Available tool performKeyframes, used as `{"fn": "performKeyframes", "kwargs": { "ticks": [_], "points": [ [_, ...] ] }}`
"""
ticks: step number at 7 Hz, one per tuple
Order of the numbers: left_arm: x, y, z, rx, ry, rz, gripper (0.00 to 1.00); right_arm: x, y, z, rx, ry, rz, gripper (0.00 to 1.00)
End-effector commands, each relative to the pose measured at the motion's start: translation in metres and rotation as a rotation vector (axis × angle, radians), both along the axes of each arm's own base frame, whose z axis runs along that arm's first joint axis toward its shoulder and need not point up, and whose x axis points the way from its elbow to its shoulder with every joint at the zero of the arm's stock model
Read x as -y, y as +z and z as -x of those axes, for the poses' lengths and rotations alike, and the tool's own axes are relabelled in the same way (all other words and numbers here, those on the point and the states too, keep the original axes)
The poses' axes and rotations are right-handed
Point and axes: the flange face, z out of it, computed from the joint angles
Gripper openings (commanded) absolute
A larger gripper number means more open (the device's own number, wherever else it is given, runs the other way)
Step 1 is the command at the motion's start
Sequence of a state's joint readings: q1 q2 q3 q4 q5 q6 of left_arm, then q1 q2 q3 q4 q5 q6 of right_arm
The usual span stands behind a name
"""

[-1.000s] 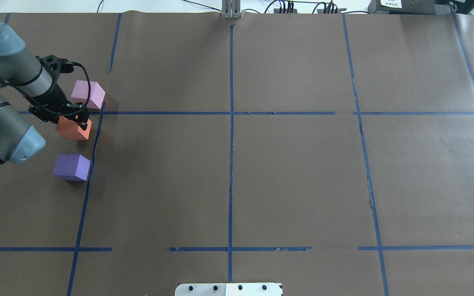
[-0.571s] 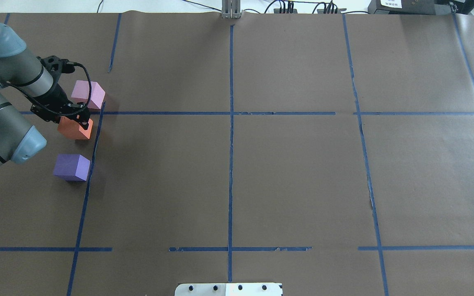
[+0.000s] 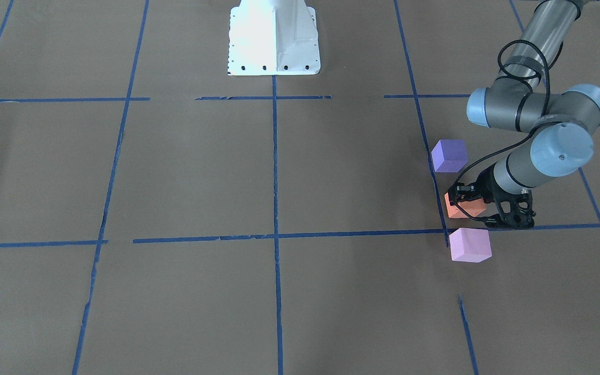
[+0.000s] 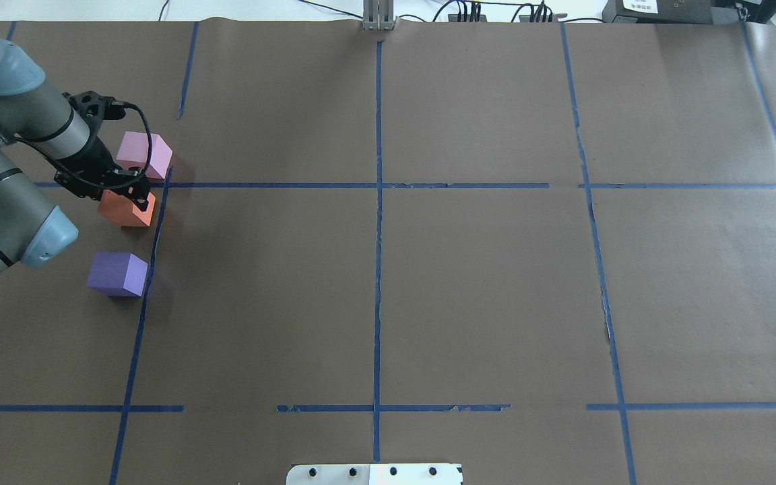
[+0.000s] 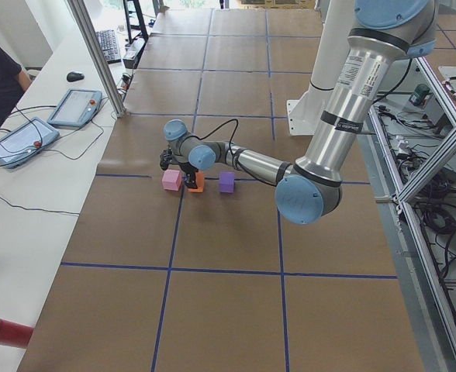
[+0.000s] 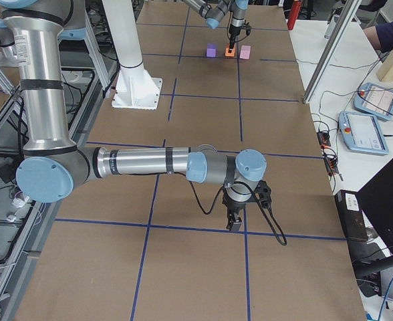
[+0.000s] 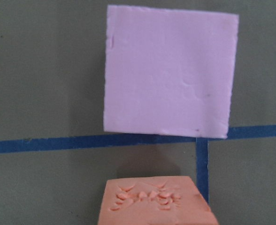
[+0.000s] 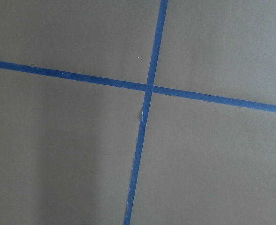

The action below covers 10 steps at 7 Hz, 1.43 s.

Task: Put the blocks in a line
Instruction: 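Lower the orange cube into line and open the left gripper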

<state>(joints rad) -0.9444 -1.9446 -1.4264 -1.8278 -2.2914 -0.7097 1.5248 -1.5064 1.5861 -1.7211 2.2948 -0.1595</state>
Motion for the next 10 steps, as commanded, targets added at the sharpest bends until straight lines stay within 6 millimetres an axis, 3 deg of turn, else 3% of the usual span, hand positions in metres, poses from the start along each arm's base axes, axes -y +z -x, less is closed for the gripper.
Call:
{"fn": "performKeyframes", "kwargs": {
  "ticks": [1,3,5,8,9,10],
  "points": [
    [-0.002,0.001,-0.003,-0.023,0.015,0.01,0.32,0.0,0.0,0.0,0.0,0.0,0.0,1.0],
    [-0.002,0.001,-0.003,-0.025,0.016,0.011,0.36,0.0,0.0,0.0,0.0,0.0,0.0,1.0],
    [-0.002,0.0,-0.005,-0.023,0.017,0.011,0.98,0.0,0.0,0.0,0.0,0.0,0.0,1.0],
    [-0.002,-0.01,-0.001,-0.021,0.005,-0.005,1.0,0.0,0.0,0.0,0.0,0.0,0.0,1.0],
    [0.0,-0.025,0.012,-0.032,-0.013,-0.026,1.0,0.0,0.0,0.0,0.0,0.0,0.0,1.0],
    [-0.006,-0.053,0.031,-0.034,-0.032,-0.031,1.0,0.0,0.0,0.0,0.0,0.0,0.0,1.0]
  ]
}}
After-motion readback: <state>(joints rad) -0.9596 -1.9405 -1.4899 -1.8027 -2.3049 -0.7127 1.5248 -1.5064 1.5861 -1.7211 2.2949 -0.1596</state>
